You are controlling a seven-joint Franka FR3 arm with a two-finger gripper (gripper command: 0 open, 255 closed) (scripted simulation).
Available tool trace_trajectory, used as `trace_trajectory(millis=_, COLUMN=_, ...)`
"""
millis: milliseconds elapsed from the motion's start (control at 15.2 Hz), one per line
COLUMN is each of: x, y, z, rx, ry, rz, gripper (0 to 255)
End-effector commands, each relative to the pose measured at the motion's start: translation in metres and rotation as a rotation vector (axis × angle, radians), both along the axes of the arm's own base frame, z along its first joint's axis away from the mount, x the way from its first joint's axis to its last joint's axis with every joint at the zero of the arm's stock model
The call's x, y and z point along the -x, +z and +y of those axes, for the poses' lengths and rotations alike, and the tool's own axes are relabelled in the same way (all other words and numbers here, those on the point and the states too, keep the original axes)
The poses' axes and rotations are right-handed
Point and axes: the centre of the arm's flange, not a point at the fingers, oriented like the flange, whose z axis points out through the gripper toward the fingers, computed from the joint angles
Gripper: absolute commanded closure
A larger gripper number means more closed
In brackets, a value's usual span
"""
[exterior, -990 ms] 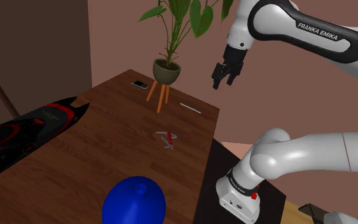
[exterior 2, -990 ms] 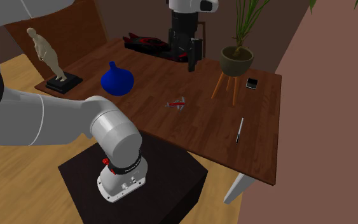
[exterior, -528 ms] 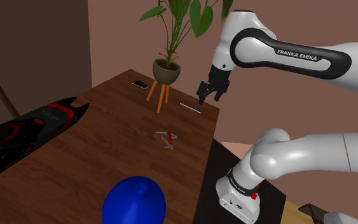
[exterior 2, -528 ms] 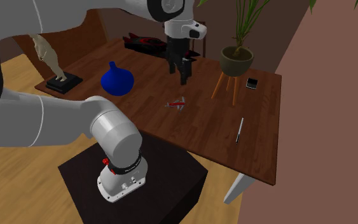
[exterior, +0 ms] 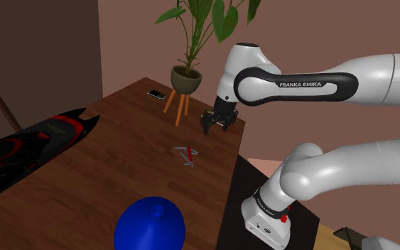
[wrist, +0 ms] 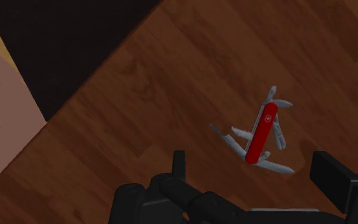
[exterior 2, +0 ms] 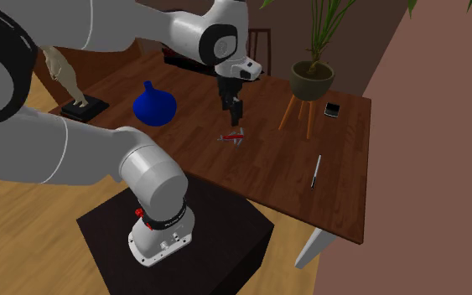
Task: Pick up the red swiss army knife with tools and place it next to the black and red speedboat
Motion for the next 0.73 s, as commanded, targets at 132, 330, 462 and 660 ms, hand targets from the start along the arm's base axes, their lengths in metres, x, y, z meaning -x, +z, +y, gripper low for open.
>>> trace_trajectory(millis=132, x=-0.010, y=-0.048, z=0.019, rx=-0.012, ry=-0.057, rz=-0.014, gripper=0)
trace_trajectory(millis=330, x=-0.019, y=-0.082, z=0.034, rx=-0.021, ry=-0.098, rz=-0.022, gripper=0)
trace_trajectory(millis=462, x=-0.026, y=-0.105, z=0.044, rx=-0.027, ry=-0.126, rz=-0.028, gripper=0)
trace_trajectory(millis=660, x=-0.032, y=-0.130, z=0.053, rx=-0.032, ry=-0.149, rz=-0.033, gripper=0)
